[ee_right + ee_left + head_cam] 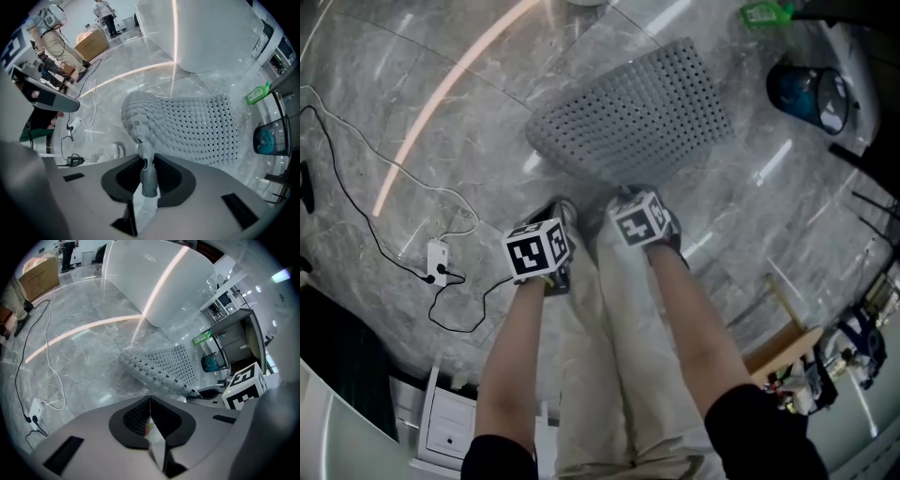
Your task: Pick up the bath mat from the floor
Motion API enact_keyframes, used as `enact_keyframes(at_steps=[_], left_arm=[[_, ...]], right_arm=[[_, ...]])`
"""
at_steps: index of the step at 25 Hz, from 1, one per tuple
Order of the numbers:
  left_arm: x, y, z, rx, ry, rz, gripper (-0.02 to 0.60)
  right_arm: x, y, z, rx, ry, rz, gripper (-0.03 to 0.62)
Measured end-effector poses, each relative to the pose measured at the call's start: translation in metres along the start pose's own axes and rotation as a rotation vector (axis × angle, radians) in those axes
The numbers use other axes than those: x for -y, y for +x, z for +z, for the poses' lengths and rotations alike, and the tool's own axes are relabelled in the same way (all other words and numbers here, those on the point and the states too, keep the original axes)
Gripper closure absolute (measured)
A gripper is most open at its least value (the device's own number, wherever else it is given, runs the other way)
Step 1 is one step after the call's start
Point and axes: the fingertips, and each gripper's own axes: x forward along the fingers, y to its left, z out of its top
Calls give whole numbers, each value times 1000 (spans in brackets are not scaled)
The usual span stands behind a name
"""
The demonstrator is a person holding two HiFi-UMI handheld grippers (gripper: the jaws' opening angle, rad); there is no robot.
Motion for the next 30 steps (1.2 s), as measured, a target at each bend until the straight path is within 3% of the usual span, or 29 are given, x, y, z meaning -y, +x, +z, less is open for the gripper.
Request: enact_keyframes(at_steps=[11, 30], left_arm=[[34, -77, 2, 29, 36, 1, 580], [92, -185, 3, 50, 76, 6, 580]], right_arm=[[-13, -89, 16, 27, -9, 34, 525], [-26, -213, -7, 12, 16, 60, 533]])
